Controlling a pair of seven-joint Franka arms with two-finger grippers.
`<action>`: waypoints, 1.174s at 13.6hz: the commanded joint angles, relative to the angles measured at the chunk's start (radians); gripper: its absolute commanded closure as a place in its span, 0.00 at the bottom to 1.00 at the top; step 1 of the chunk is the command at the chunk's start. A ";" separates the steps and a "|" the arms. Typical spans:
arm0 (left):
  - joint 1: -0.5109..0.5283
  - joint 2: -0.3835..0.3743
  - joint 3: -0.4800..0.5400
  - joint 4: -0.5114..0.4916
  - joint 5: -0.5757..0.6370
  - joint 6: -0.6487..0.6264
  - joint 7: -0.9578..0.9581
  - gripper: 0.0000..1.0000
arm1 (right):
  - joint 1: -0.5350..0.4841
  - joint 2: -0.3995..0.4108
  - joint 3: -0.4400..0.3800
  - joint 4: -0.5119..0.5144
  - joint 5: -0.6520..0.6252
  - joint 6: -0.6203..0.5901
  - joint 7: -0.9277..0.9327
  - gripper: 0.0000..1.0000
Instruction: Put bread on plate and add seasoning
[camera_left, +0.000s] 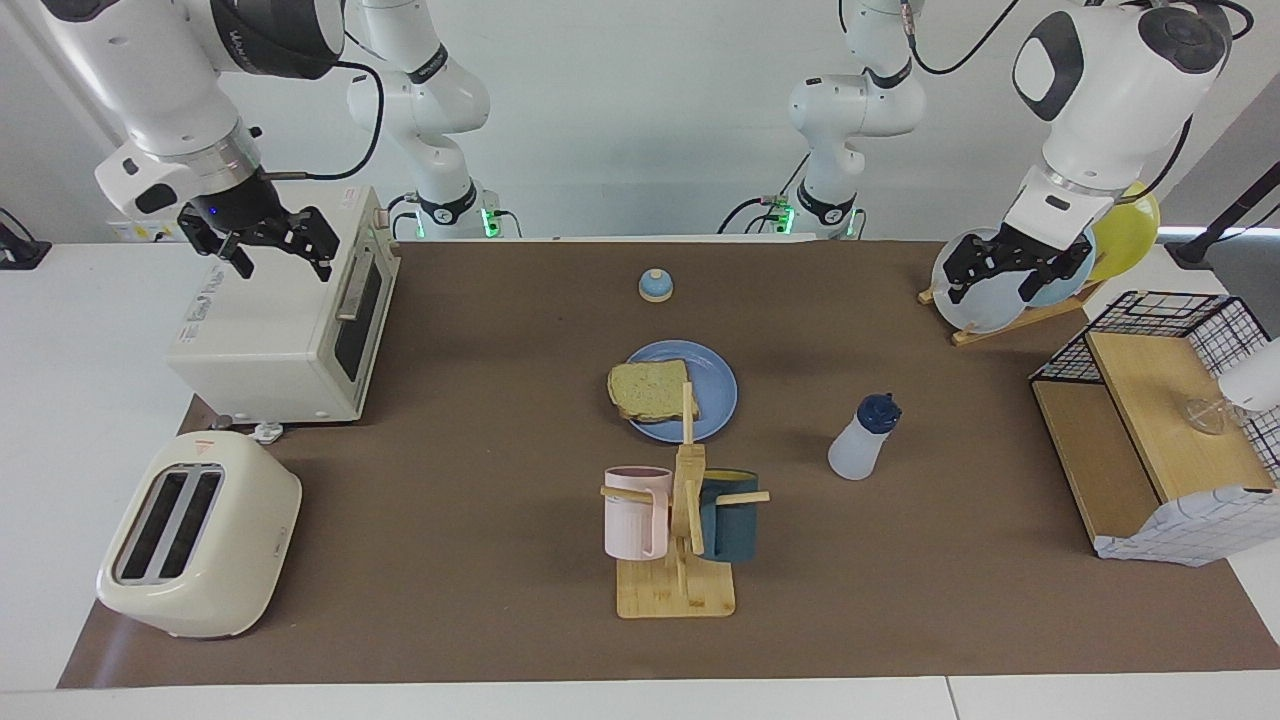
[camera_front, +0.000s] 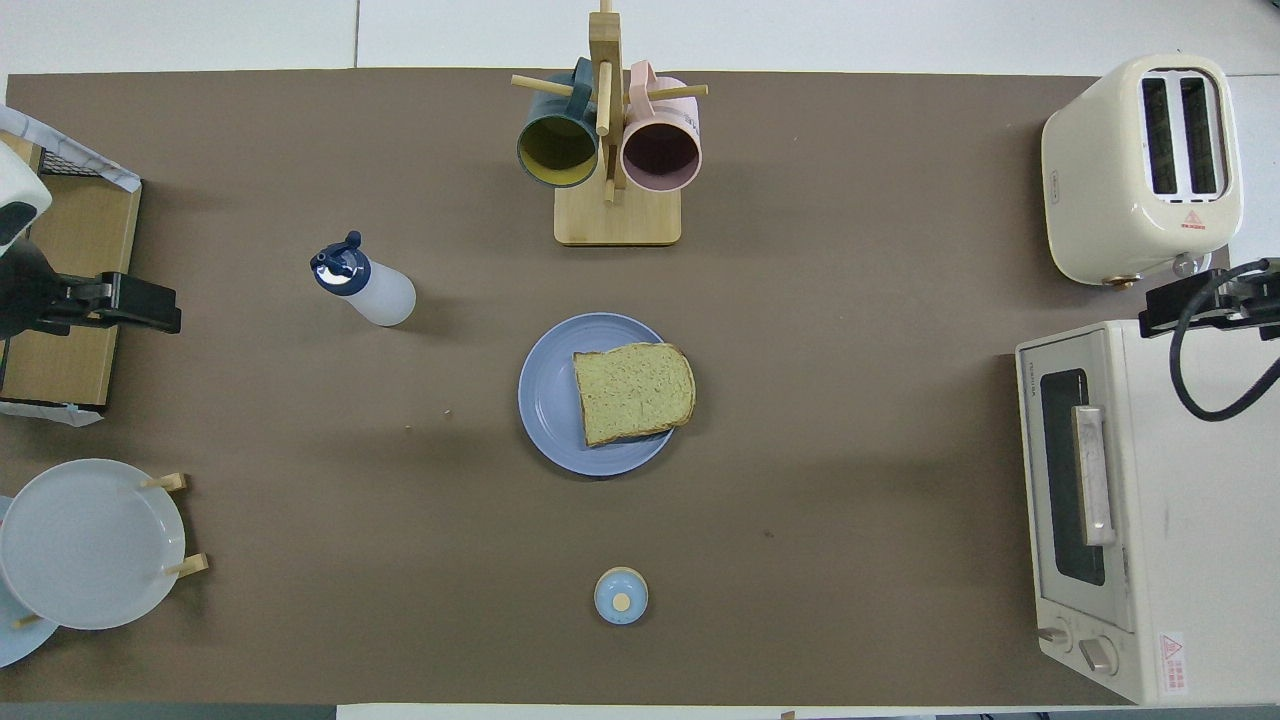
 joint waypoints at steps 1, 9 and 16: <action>0.026 -0.018 -0.013 -0.005 -0.019 0.029 0.010 0.00 | -0.005 -0.013 0.002 -0.015 -0.008 0.000 -0.025 0.00; 0.026 -0.033 -0.019 0.015 -0.019 -0.046 0.013 0.00 | -0.005 -0.014 0.002 -0.015 -0.008 0.000 -0.025 0.00; 0.026 -0.032 -0.022 0.020 -0.021 -0.066 0.004 0.00 | -0.005 -0.013 0.002 -0.015 -0.008 0.000 -0.025 0.00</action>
